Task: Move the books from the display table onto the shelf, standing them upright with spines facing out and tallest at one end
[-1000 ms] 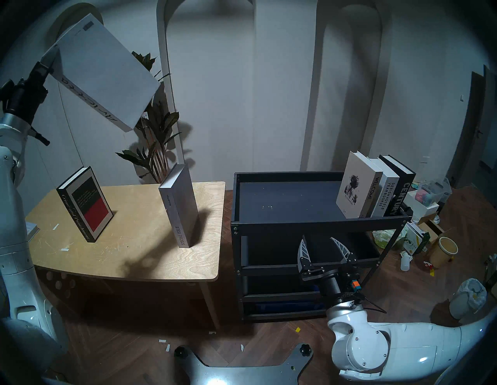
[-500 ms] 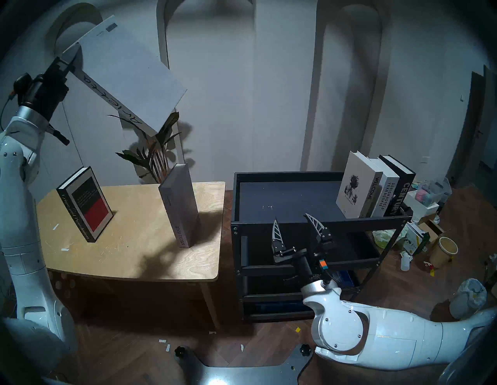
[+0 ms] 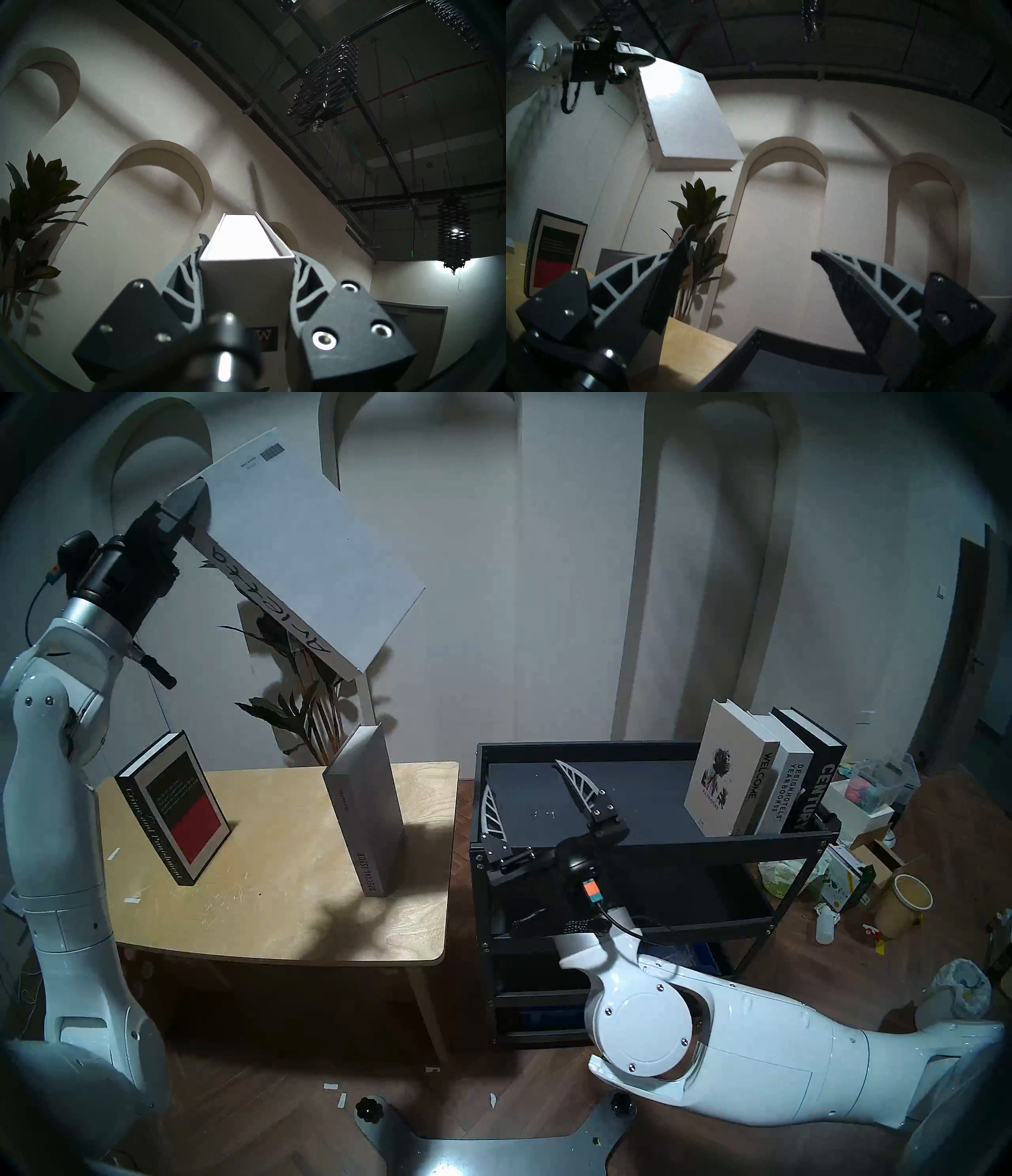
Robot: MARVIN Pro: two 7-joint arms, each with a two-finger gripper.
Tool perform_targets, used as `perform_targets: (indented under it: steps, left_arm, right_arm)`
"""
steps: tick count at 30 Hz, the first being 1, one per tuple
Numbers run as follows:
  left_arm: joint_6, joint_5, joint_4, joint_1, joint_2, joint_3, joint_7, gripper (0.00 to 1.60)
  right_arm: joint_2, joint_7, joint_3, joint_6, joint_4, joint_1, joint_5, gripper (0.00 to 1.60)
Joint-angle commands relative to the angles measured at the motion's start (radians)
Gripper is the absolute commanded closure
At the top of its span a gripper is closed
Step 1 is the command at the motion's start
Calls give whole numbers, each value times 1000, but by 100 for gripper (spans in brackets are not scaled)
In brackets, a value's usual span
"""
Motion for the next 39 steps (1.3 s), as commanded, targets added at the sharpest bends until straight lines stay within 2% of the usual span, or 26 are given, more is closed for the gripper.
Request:
perform_targets:
  steps: [1, 3, 9, 14, 26, 37, 39]
  left_arm:
    - [1, -3, -14, -59, -16, 51, 34, 160]
    - [6, -5, -10, -71, -25, 84, 56, 160]
    - [12, -9, -7, -79, -42, 132, 86, 160]
    - [15, -13, 5, -97, -59, 174, 136, 160]
    - [10, -15, 29, -133, -80, 208, 228, 160]
    - [6, -6, 39, -178, -98, 231, 322, 160]
    - [4, -1, 39, -192, -104, 232, 353, 160]
  right_arm:
    - [-93, 42, -14, 45, -20, 75, -77, 0]
    - [-118, 62, -28, 65, -16, 93, -108, 0]
    - [-158, 88, -49, 94, -8, 121, -150, 0]
    - [-214, 127, -71, 139, 22, 175, -214, 0]
    - [-309, 185, -88, 211, 112, 275, -321, 0]
    - [-406, 234, -96, 282, 247, 368, -431, 0]
    - [-440, 248, -103, 306, 297, 396, -469, 0]
